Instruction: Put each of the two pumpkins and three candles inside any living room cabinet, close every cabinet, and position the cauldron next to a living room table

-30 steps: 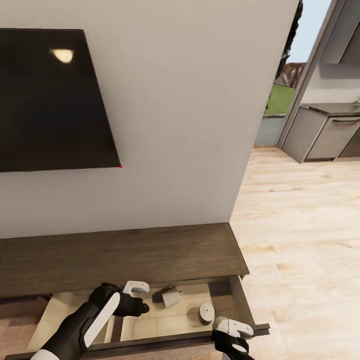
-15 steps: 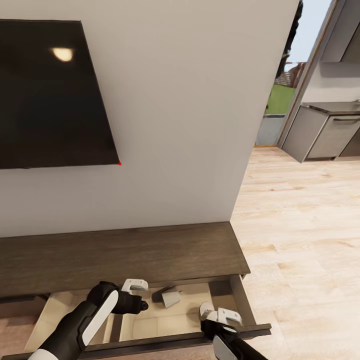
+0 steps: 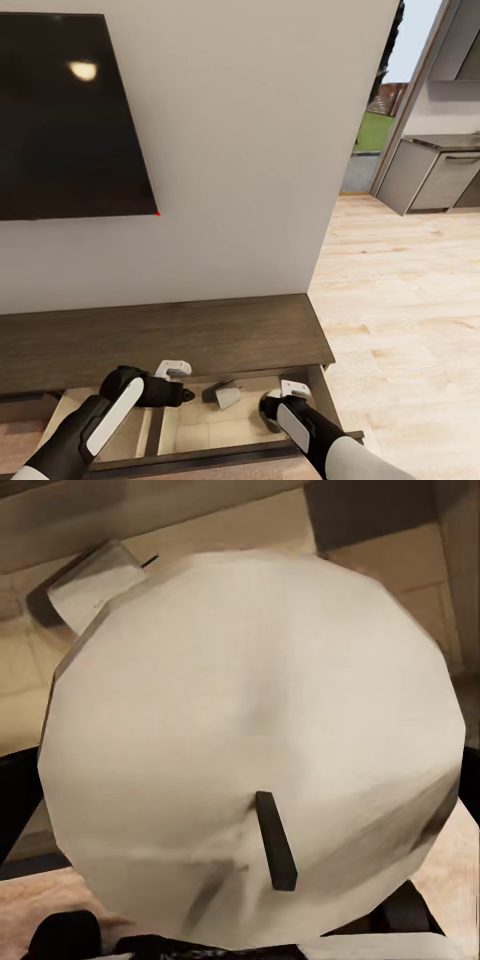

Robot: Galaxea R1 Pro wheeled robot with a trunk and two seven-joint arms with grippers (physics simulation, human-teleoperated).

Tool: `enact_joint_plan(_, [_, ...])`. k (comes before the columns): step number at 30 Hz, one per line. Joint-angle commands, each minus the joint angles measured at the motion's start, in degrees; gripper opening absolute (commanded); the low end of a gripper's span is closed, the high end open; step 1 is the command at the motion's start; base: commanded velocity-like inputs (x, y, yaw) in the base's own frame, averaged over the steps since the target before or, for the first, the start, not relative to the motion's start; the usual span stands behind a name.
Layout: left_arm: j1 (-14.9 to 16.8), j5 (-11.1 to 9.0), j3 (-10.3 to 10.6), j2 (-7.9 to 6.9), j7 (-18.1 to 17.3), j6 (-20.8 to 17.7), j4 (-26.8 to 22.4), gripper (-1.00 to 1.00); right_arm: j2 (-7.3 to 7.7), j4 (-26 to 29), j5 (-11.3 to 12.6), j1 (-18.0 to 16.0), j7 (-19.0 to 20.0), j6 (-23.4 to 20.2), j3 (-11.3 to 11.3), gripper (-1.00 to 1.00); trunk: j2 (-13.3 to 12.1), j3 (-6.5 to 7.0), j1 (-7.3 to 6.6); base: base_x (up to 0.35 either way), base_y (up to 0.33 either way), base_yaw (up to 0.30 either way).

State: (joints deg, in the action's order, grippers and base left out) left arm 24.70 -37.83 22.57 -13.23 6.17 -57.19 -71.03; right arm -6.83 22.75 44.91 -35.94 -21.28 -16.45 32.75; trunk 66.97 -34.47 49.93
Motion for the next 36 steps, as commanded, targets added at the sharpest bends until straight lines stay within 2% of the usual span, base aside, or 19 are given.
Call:
enact_joint_plan(1, [0.06, -3.32, 0.89, -0.94, 0.60, -0.15, -0.91, 1.00, 0.04, 0.10, 0.33, -0.24, -0.47, -1.13, 0.47, -1.00, 0.45, -0.24, 0.23, 0.000, 0.000, 0.000])
enact_joint_plan(3, [0.05, -7.85, 3.17, -3.13, 0.60, -0.18, -2.92, 1.00, 0.05, 0.10, 0.26, -0.41, -0.45, -2.26, 0.47, -1.00, 1.25, -0.60, 0.67, 0.000, 0.000, 0.000])
enact_joint_plan(5, [0.03, -12.86, 5.68, -6.17, 0.60, -0.24, -6.19, 1.00, 0.06, 0.10, 0.34, -0.48, -0.44, -2.73, 0.47, -1.00, 2.06, -0.96, 1.11, 0.000, 0.000, 0.000])
enact_joint_plan(7, [0.01, -19.83, 8.28, -9.44, 0.60, -0.23, -10.02, 1.00, 0.06, 0.10, 0.38, -0.51, -0.44, -2.96, 0.47, -1.00, 2.86, -1.32, 1.55, 0.000, 0.000, 0.000])
enact_joint_plan(10, [0.00, -31.81, 12.04, -14.36, 0.60, -0.18, -14.19, 1.00, -0.14, 0.17, 0.33, -0.73, -0.43, -3.10, 0.47, -1.00, 4.06, -1.85, 2.21, 0.000, 0.000, 0.000])
enact_joint_plan(12, [0.00, -37.32, 12.98, -16.68, 0.60, -0.14, -15.38, 1.00, -0.77, 0.20, 0.20, -0.97, -0.43, -3.13, 0.47, -1.00, 4.86, -2.21, 2.64, 0.000, 0.000, 0.000])
enact_joint_plan(13, [0.00, -39.00, 13.07, -17.36, 0.60, -0.13, -15.66, 1.00, -1.14, 0.23, 0.05, -1.03, -0.43, -3.12, 0.49, -1.00, 5.27, -2.39, 2.86, 0.000, 0.000, 0.000])
enact_joint_plan(16, [0.00, -41.04, 13.02, -18.18, 0.60, -0.12, -16.00, 1.00, -1.63, 0.26, -0.28, -1.11, -0.39, -3.01, 0.53, -1.00, 6.47, -2.93, 3.52, 0.000, 0.000, 0.000])
enact_joint_plan(20, [0.01, -42.16, 12.83, -18.52, 0.60, -0.09, -16.06, 1.00, -1.86, 0.34, -0.47, -1.14, -0.08, -2.91, 0.68, -1.00, 8.07, -3.65, 4.40, 0.000, 0.000, 0.000])
enact_joint_plan(24, [0.00, -43.69, 11.81, -18.58, 0.60, -0.02, -15.96, 1.00, -2.02, 0.51, -0.46, -1.15, 0.07, -2.89, 0.73, -1.00, 9.68, -4.37, 5.28, 0.000, 0.000, 0.000])
enact_joint_plan(29, [0.04, -44.04, 11.46, -18.72, 0.60, -0.03, -15.84, 1.00, -2.19, 0.57, -0.44, -1.15, 0.30, -2.94, 0.80, -1.00, 11.68, -5.27, 6.38, 0.000, 0.000, 0.000])
enact_joint_plan(33, [0.01, -44.56, 10.34, -20.11, 0.60, -0.03, -15.86, 1.00, -2.29, 1.56, -0.40, -1.15, 0.42, -2.99, 0.83, -1.00, 13.29, -5.98, 7.26, 0.000, 0.000, 0.000])
enact_joint_plan(35, [0.00, -46.32, 9.77, -20.86, 0.60, -0.07, -15.78, 1.00, -2.30, 2.46, -0.37, -1.15, 0.48, -3.00, 0.88, -1.00, 14.09, -6.34, 7.70, 0.000, 0.000, 0.000])
enact_joint_plan(36, [0.01, -48.55, 9.55, -21.97, 0.60, -0.09, -15.74, 1.00, -2.34, 2.78, -0.36, -1.15, 0.50, -2.99, 0.89, -1.00, 14.49, -6.52, 7.92, 0.000, 0.000, 0.000])
